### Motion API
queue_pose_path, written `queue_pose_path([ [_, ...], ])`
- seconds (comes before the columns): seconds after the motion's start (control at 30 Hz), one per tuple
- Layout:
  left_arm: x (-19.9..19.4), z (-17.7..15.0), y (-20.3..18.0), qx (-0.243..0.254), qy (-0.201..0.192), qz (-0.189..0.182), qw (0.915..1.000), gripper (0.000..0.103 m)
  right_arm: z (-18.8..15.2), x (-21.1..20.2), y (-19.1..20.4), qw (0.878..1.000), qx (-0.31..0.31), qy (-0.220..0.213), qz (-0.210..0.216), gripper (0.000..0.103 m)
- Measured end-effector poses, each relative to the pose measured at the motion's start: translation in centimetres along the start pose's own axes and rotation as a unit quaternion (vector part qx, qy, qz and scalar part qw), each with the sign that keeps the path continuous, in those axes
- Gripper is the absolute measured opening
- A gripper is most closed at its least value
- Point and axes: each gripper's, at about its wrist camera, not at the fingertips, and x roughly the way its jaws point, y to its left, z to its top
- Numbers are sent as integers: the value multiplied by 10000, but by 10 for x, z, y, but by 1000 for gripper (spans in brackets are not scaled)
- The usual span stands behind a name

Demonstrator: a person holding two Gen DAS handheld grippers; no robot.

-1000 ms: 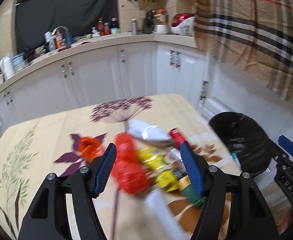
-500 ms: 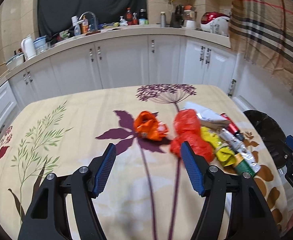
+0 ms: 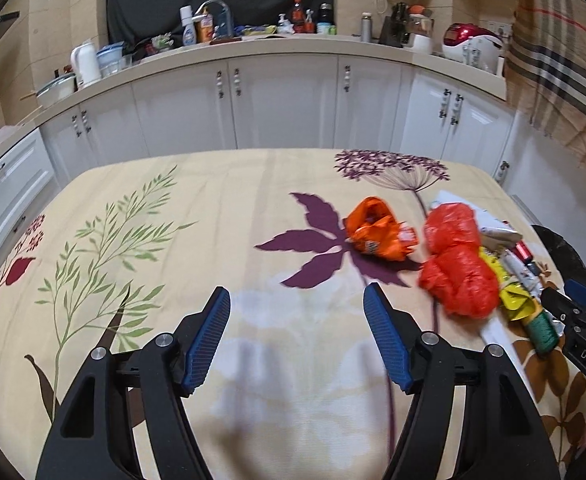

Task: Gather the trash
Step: 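Grasp the white string-tied paper wrapper with the right gripper, then lift the paper wrapper with the right gripper while the left gripper grasps the white strip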

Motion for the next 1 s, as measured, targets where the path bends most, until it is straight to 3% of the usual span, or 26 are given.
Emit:
queue_pose_path([
  [0.07, 2, -2, 3, -24, 55, 30, 10000, 68, 0, 6, 1, 9999, -24, 141, 34, 35],
  [0.2, 5, -7, 5, -64, 152, 51, 9999, 68, -1, 11, 3, 9995, -65, 287, 104, 33],
  [0.27, 6, -9, 4, -53, 186, 44, 9998, 68, -2, 14, 5, 9992, -109, 357, 152, 23],
  [0.33, 7, -10, 3, -28, 206, 36, 9998, 68, -2, 14, 6, 9991, -134, 362, 171, 21],
  [0.73, 5, -14, -13, 125, 227, 59, 9996, 68, -6, -14, 4, 9998, -97, 27, 192, 20],
  [1.0, -8, -19, -53, 453, 200, -237, 9985, 68, -13, -37, -21, 9996, 136, -243, -12, 20],
])
